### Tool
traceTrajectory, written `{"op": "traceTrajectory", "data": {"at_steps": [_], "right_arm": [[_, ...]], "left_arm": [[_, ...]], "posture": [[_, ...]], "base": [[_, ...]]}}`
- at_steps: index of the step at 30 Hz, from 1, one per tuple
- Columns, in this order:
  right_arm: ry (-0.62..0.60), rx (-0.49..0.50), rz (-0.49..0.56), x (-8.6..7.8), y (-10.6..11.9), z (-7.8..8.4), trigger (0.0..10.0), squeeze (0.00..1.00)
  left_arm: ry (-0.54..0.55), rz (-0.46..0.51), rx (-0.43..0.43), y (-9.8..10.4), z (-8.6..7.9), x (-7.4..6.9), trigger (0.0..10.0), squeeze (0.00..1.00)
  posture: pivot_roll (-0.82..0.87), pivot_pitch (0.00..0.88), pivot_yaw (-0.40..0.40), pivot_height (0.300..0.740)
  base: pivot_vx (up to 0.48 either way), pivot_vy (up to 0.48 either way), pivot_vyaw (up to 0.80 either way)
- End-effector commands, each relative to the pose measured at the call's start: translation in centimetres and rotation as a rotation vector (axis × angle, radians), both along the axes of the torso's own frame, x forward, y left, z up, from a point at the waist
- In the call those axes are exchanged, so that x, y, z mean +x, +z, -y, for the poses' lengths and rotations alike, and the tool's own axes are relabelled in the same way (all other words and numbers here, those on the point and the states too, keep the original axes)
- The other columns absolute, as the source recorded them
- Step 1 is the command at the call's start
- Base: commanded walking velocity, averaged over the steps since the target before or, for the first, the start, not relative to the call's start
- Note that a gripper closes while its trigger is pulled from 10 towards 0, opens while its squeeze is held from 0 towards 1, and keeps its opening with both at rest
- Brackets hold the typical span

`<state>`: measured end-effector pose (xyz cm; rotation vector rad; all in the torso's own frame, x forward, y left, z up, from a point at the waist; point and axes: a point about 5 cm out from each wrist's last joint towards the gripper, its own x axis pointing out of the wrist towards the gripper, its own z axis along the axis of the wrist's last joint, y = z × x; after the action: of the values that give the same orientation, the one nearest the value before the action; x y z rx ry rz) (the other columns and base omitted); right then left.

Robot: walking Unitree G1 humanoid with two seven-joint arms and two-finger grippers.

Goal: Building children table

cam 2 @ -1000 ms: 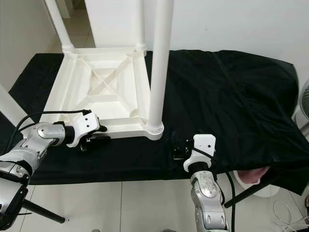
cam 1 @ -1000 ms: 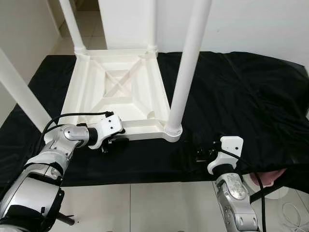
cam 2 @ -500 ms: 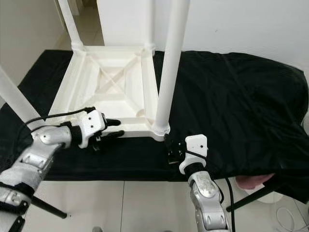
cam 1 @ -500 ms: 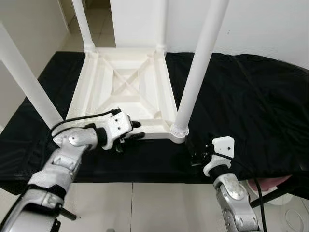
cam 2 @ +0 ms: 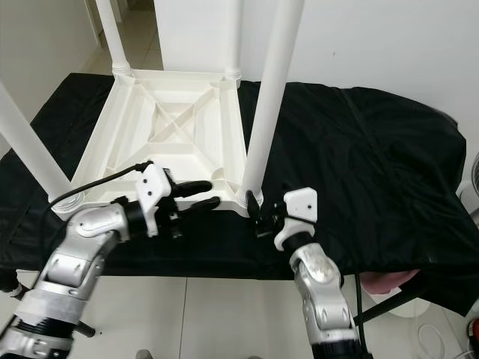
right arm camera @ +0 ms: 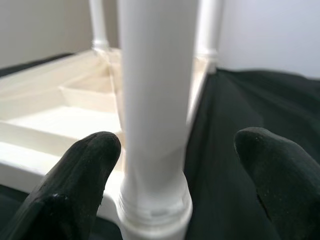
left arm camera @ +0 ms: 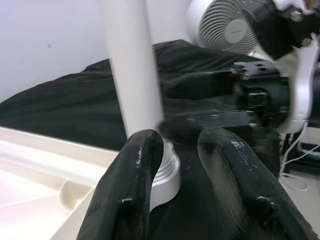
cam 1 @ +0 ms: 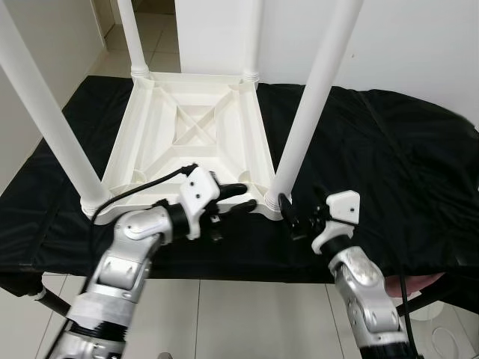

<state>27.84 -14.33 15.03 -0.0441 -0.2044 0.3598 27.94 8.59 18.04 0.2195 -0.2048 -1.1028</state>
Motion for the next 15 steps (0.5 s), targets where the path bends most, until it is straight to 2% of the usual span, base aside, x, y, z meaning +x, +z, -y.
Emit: {"op": "traceTrajectory", "data": {"at_steps": [1, 5, 9, 15], "right_arm": [[0.003, 0.0, -0.026, 0.3, -0.3, 0.3, 10.0, 0.0], [0.016, -0.014, 0.001, 1.3, 0.5, 0.1, 10.0, 0.0], [0.019, -0.02, 0.009, 1.5, 0.7, 0.0, 10.0, 0.0], [-0.003, -0.031, 0.045, 3.1, 1.8, -0.6, 10.0, 0.0]], "left_arm": [[0.381, 0.005, -0.098, 0.5, -1.4, 1.2, 10.0, 0.0], [0.416, -0.001, -0.106, 0.7, -1.7, 1.1, 10.0, 0.0], [0.426, -0.002, -0.105, 0.8, -1.8, 1.0, 10.0, 0.0], [0.441, 0.026, -0.129, 1.5, -1.5, 1.3, 10.0, 0.0]], "posture": [[-0.04, 0.0, -0.058, 0.74], [-0.03, 0.0, -0.067, 0.74], [-0.03, 0.0, -0.067, 0.74], [-0.02, 0.0, -0.074, 0.74]], "base": [[0.0, 0.0, 0.0], [0.0, 0.0, 0.0], [0.0, 0.0, 0.0], [0.0, 0.0, 0.0]]}}
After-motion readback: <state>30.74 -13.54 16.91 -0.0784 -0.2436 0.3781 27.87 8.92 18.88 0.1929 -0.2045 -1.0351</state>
